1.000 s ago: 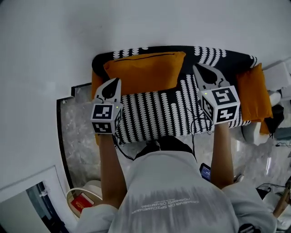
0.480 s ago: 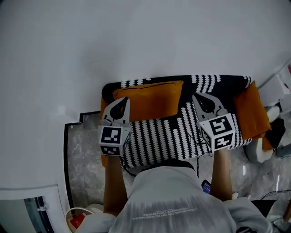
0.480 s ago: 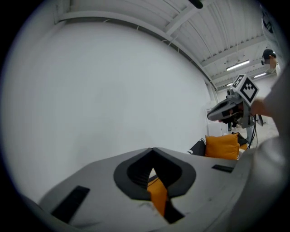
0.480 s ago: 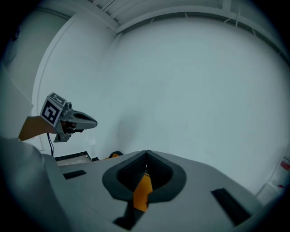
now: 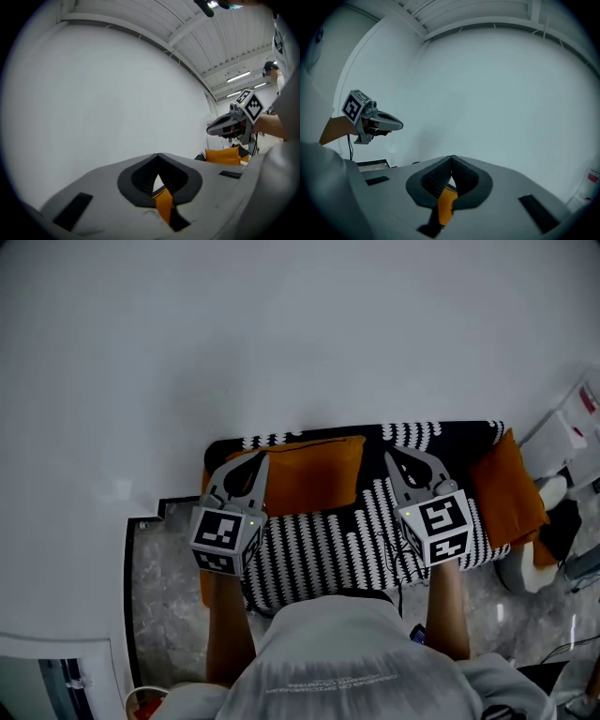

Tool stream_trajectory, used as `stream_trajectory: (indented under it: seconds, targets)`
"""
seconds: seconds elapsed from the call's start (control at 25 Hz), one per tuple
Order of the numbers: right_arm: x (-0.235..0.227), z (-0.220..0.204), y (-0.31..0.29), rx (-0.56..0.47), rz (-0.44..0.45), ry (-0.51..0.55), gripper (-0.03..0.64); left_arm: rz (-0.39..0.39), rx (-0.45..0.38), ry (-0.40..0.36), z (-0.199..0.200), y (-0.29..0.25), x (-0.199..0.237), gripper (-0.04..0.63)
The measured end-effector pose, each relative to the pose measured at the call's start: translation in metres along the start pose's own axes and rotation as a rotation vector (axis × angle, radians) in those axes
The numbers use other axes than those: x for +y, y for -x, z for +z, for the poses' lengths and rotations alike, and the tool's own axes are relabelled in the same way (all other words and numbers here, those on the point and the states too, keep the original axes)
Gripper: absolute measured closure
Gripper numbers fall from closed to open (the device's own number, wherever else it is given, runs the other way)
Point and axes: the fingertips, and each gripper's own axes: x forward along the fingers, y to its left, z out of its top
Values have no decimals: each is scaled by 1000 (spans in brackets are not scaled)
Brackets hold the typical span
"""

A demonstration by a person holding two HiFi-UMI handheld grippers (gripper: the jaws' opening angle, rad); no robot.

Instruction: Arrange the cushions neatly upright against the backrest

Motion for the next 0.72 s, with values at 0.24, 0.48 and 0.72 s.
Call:
stream_trajectory:
  seconds: [0.24, 0.48, 0.72]
  targets:
    - [-6, -3, 1, -8, 0, -1, 614, 8, 13, -27, -5, -7, -5, 583]
    - [-13, -3, -8, -12, 8, -9, 614, 8, 19, -23, -7, -19, -5, 583]
    - [-27, -1, -12, -19, -18, -8, 614, 25, 21, -32, -8, -22, 3, 583]
